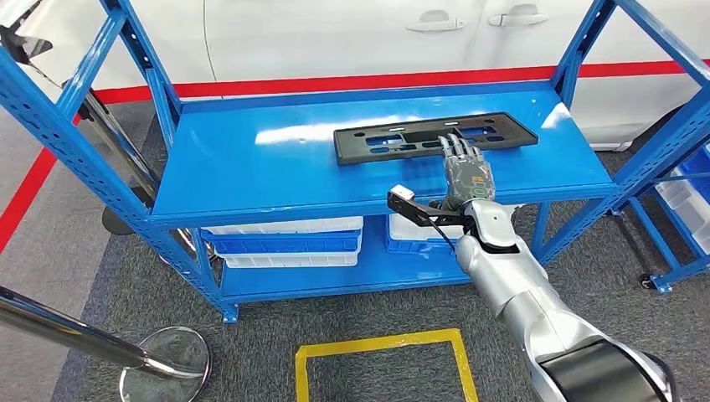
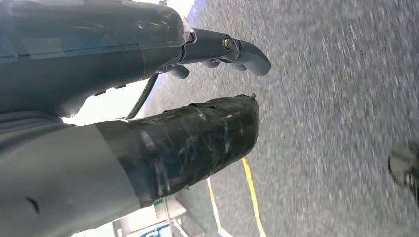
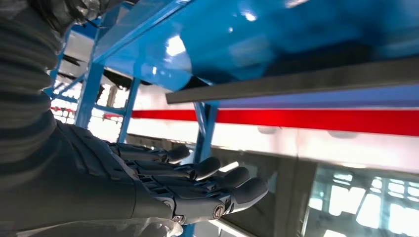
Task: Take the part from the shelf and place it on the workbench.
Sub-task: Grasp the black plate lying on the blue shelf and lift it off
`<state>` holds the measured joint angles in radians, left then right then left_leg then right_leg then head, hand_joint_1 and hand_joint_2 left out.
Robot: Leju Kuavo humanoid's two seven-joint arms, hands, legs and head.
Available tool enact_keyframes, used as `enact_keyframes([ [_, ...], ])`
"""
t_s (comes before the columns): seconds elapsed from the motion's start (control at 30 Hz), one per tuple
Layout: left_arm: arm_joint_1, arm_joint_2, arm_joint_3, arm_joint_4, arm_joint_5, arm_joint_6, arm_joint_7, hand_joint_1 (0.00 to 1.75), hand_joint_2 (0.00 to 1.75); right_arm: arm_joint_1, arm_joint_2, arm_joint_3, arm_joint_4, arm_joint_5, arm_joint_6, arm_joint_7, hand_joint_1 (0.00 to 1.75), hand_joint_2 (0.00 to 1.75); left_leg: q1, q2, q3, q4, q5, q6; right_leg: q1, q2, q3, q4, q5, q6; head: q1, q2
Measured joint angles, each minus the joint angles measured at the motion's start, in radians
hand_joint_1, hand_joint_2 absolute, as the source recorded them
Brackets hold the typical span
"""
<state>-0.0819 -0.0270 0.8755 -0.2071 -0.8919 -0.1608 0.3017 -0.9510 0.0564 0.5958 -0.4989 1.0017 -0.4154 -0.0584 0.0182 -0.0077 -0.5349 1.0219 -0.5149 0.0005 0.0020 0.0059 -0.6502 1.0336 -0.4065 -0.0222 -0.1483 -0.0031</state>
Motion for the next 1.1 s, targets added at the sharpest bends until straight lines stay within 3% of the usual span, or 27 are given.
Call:
enact_keyframes([
  [0.07,-0.001,0.0,0.0,0.0,0.0,-0.001,0.0,0.0,0.0,0.0,0.0,0.0,0.001,0.001,0.0,0.0,0.0,1.75,0.001,0.002,-0.017,0.051,-0.026,-0.006,-0.006,0.0,0.02,-0.016,-0.004,-0.009,0.0,0.0],
  [0.17,-0.001,0.0,0.0,0.0,0.0,-0.002,0.0,0.0,0.0,0.004,0.001,0.0,0.004,0.002,0.0,0.0,0.0,1.75,0.003,0.002,-0.124,0.236,-0.082,-0.013,-0.004,-0.002,0.043,-0.021,-0.019,-0.019,0.0,0.0],
  [0.2,0.0,0.0,0.0,0.0,-0.001,-0.002,0.0,0.0,0.0,0.007,0.001,0.0,0.006,0.002,0.0,0.0,0.0,1.75,0.003,0.002,-0.155,0.271,-0.079,-0.015,-0.004,-0.002,0.05,-0.02,-0.026,-0.02,0.0,0.0],
  [0.23,0.001,0.0,0.0,0.0,-0.001,-0.002,0.0,0.0,0.0,0.009,0.001,0.0,0.008,0.003,0.0,0.0,0.0,1.75,0.003,0.002,-0.17,0.269,-0.054,-0.016,-0.003,-0.002,0.058,-0.018,-0.034,-0.02,0.0,0.0],
  [0.27,0.003,0.0,0.0,0.0,-0.003,-0.003,0.001,0.0,0.0,0.01,0.001,0.0,0.009,0.005,0.0,0.001,0.0,1.75,0.003,0.002,-0.166,0.23,-0.012,-0.016,-0.004,-0.001,0.067,-0.014,-0.043,-0.019,0.0,0.0],
  [0.33,0.005,0.001,0.0,0.0,-0.007,-0.004,0.001,0.0,0.0,0.009,0.001,0.0,0.011,0.008,0.0,0.001,0.0,1.75,0.002,0.003,-0.13,0.106,0.075,-0.013,-0.003,0.001,0.082,-0.007,-0.063,-0.013,0.0,0.0],
  [0.37,0.005,0.001,0.001,0.001,-0.008,-0.005,0.001,0.0,0.0,0.009,0.001,0.0,0.012,0.01,0.0,0.001,0.0,1.75,0.0,0.004,-0.111,0.056,0.094,-0.01,-0.002,0.002,0.084,-0.002,-0.07,-0.008,0.0,0.0],
  [0.5,-0.001,0.001,0.0,0.001,-0.012,-0.006,0.001,0.0,0.0,0.01,0.0,0.0,0.014,0.014,0.0,0.0,0.0,1.75,-0.004,0.002,-0.093,0.013,0.086,0.009,-0.001,0.001,0.079,0.001,-0.08,0.008,0.0,0.0],
  [0.57,0.0,0.0,0.0,0.001,-0.015,-0.006,0.001,0.0,0.0,0.008,0.0,-0.001,0.015,0.018,0.0,0.001,0.0,1.75,0.0,0.003,-0.079,0.003,0.082,0.02,-0.004,0.0,0.062,0.039,-0.101,0.019,0.0,0.0],
  [0.6,0.0,0.0,0.0,0.001,-0.016,-0.006,0.001,0.0,0.0,0.008,0.0,-0.001,0.016,0.02,0.0,0.001,0.0,1.75,0.001,0.004,-0.072,0.0,0.079,0.025,-0.006,0.0,0.036,0.089,-0.12,0.024,0.0,0.0],
  [0.67,-0.001,0.0,0.001,0.001,-0.017,-0.006,0.001,0.0,0.0,0.013,-0.001,-0.001,0.02,0.023,0.0,0.002,0.0,1.75,0.001,0.004,-0.062,-0.002,0.07,0.033,-0.011,-0.001,-0.048,0.225,-0.159,0.032,0.0,0.0],
  [0.7,-0.001,0.0,0.001,0.001,-0.017,-0.006,0.001,0.0,0.0,0.018,-0.002,-0.001,0.022,0.024,0.0,0.002,0.0,1.75,0.001,0.003,-0.058,-0.002,0.066,0.034,-0.013,-0.001,-0.085,0.277,-0.167,0.035,0.0,0.0],
  [0.77,-0.002,0.0,0.001,0.001,-0.017,-0.006,0.001,0.0,0.0,0.025,-0.002,-0.001,0.025,0.026,0.0,0.002,0.0,1.75,0.001,0.002,-0.051,-0.001,0.06,0.034,-0.016,-0.001,-0.121,0.316,-0.162,0.037,0.0,0.0],
  [0.93,-0.002,0.0,0.001,0.001,-0.017,-0.005,0.001,0.0,0.0,0.027,-0.002,-0.001,0.026,0.027,0.0,0.002,0.0,1.75,0.001,0.002,-0.049,-0.001,0.059,0.034,-0.017,-0.001,-0.123,0.314,-0.154,0.037,0.0,0.0],
  [1.0,-0.001,0.0,0.001,0.001,-0.017,-0.005,0.001,0.0,0.0,0.029,-0.002,-0.001,0.029,0.033,-0.002,0.005,0.0,1.75,0.002,0.001,-0.036,-0.001,0.05,0.032,-0.018,-0.002,-0.103,0.246,-0.096,0.036,0.0,0.0],
  [1.07,-0.002,-0.001,0.001,0.001,-0.017,-0.006,0.002,0.0,0.0,0.031,-0.006,-0.001,0.035,0.039,-0.007,0.012,0.0,1.75,-0.001,0.001,-0.017,-0.002,0.032,0.021,-0.013,-0.004,-0.047,0.101,-0.015,0.029,0.0,0.0],
  [1.1,-0.003,-0.001,0.002,0.001,-0.017,-0.007,0.003,0.0,0.0,0.034,-0.009,-0.001,0.038,0.04,-0.012,0.015,0.0,1.75,-0.001,0.002,-0.012,0.005,0.019,0.011,-0.012,-0.003,-0.017,0.045,-0.003,0.019,0.0,0.0],
])
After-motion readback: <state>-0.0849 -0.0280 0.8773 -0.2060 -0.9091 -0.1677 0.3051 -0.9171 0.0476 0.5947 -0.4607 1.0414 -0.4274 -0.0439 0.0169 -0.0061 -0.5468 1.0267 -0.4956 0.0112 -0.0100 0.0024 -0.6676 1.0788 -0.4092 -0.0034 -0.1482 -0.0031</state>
